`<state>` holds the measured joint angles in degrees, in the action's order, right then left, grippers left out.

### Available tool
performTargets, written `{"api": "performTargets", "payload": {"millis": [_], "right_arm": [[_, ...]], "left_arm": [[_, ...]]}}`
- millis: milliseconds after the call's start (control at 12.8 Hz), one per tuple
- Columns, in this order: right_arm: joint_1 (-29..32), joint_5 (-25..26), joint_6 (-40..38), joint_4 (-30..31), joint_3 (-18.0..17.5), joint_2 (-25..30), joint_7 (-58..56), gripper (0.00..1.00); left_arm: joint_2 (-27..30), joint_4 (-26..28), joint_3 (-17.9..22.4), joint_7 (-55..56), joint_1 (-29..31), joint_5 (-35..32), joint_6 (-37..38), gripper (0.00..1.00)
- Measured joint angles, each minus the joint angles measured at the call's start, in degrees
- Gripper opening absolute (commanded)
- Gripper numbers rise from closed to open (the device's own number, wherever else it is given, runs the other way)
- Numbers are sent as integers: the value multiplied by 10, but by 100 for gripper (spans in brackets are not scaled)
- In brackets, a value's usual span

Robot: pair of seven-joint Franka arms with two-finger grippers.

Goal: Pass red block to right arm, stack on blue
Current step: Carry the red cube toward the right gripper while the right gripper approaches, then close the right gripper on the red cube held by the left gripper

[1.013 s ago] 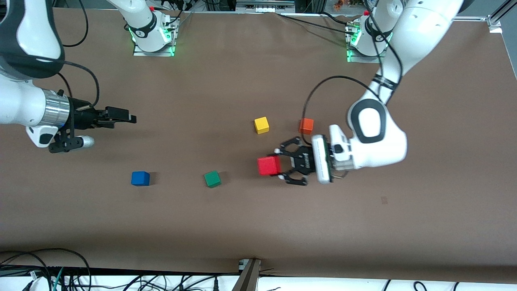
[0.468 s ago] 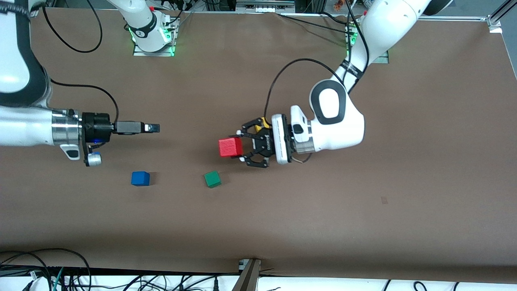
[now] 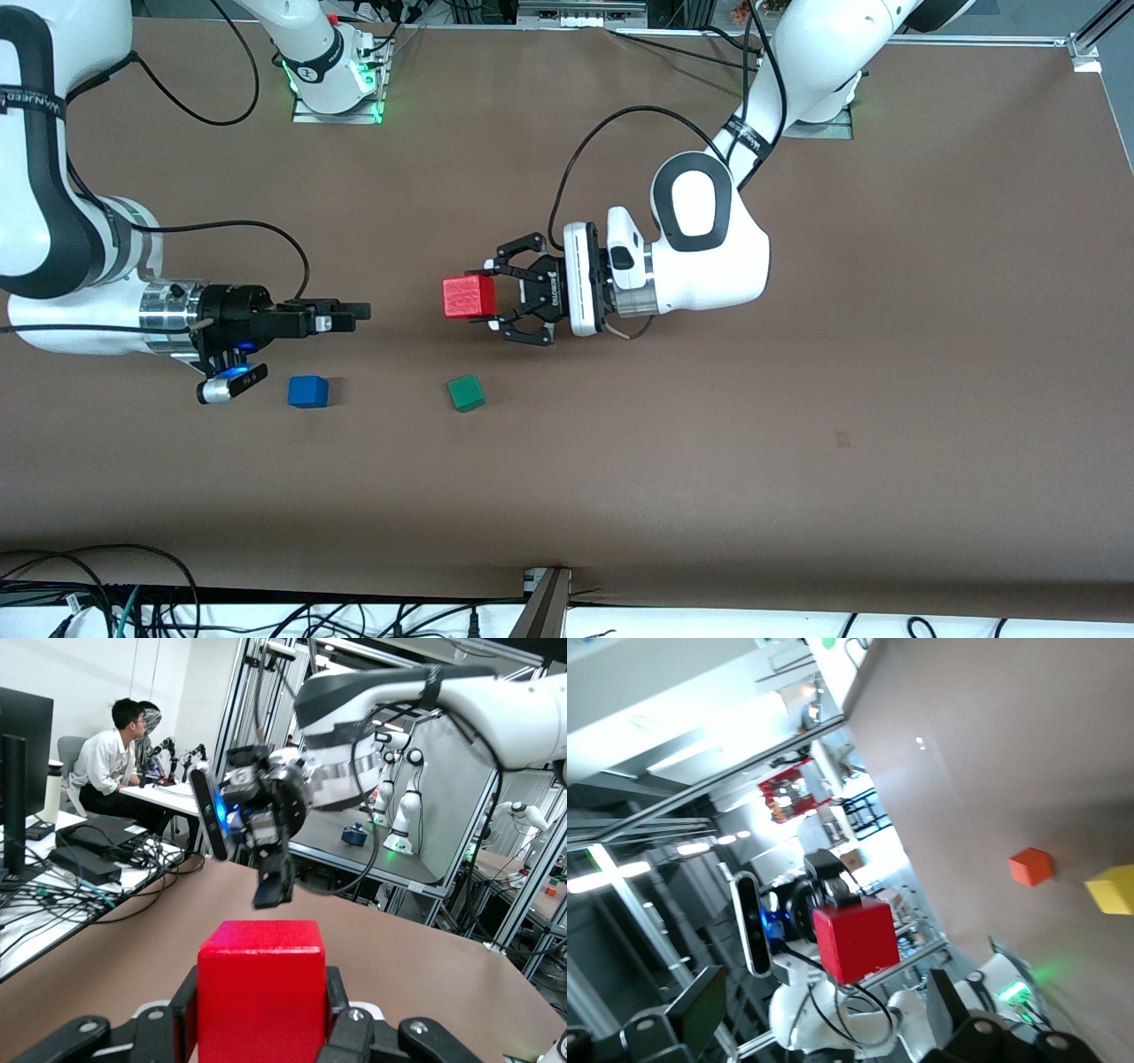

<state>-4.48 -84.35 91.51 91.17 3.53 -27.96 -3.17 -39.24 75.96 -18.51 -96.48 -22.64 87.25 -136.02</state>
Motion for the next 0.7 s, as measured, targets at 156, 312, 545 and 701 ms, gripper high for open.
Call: {"api": "performTargets", "payload": {"millis": [156,312,545,701], "right_arm": [[0,-18,-2,0,0,-12,-32,100],[-1,-25,-7,0,-2,-22,-66,100],[-5,-42,-8,8,-7,-33,-103,100],[-9,-62,-9,25,-8,-35,-130,100]], "left_arm": [[-3,-7,0,0,-9,6,-6,0],[-7,-15,0,0,-18,6,-24,0],[-18,-34,0,1,-30,6,-43,0],[-25,-43,0,1,-34,6,-54,0]]}}
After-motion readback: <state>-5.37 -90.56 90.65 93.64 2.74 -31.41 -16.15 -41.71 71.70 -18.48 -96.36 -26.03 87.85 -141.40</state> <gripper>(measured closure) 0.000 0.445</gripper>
